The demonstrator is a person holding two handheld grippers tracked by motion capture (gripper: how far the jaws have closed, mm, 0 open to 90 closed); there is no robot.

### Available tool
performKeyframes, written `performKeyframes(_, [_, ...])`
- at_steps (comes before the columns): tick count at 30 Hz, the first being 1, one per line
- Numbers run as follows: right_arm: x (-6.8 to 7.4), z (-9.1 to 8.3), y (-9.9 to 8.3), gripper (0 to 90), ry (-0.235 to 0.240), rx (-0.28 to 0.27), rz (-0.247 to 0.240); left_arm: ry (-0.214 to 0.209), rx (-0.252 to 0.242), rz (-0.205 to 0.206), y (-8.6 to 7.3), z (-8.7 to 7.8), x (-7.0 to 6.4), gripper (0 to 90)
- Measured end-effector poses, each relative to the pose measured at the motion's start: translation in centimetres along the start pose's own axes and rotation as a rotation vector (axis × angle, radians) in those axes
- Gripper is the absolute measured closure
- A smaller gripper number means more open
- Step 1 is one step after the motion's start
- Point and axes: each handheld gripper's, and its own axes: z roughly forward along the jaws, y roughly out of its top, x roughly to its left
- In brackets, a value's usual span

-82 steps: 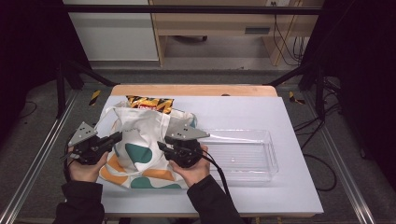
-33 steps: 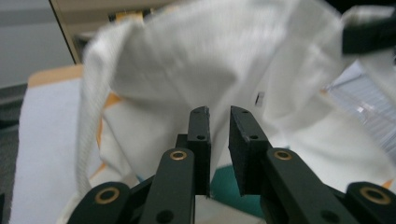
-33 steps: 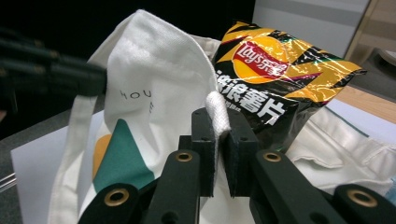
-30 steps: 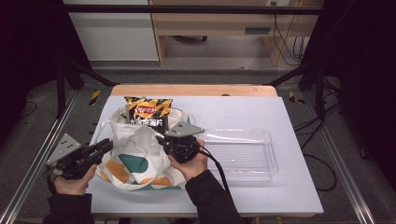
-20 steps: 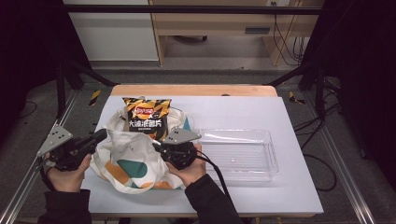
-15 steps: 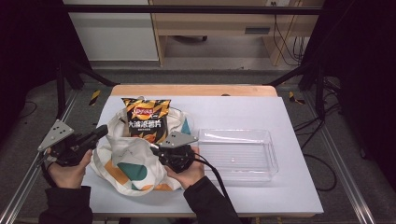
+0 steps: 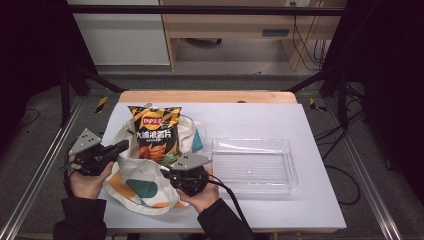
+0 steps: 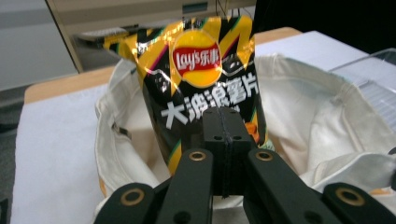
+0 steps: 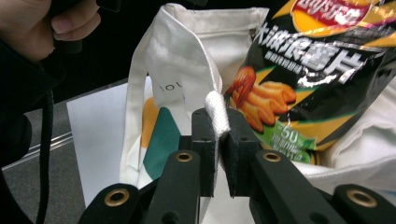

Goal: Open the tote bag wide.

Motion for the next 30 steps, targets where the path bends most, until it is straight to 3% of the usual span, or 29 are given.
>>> performKeyframes(9, [0.0, 0.1, -1.8, 83.8, 0.021, 0.023, 0.023, 0.006, 0.067, 0.015, -1.5, 1.2, -0.3, 90.0])
performKeyframes(18, [0.0, 0.3, -3.3, 81.8, 0.033, 0.054, 0.040, 0.015, 0.112, 0.024, -3.2, 1.1, -1.0, 90.0])
performKeyframes(20, [0.0, 0.3, -3.7, 78.0, 0.031, 0.056, 0.047, 0.017, 0.133, 0.040, -3.8, 1.2, -1.2, 90.0])
performKeyframes(27, [-0.2, 0.0, -3.1, 67.2, 0.031, 0.022, 0.066, 0.015, 0.154, 0.037, -4.7, 1.0, -1.2, 90.0])
performKeyframes(30, [-0.2, -0.5, -1.9, 62.2, 0.028, -0.036, 0.078, 0.015, 0.161, 0.031, -5.0, 0.9, -1.1, 90.0])
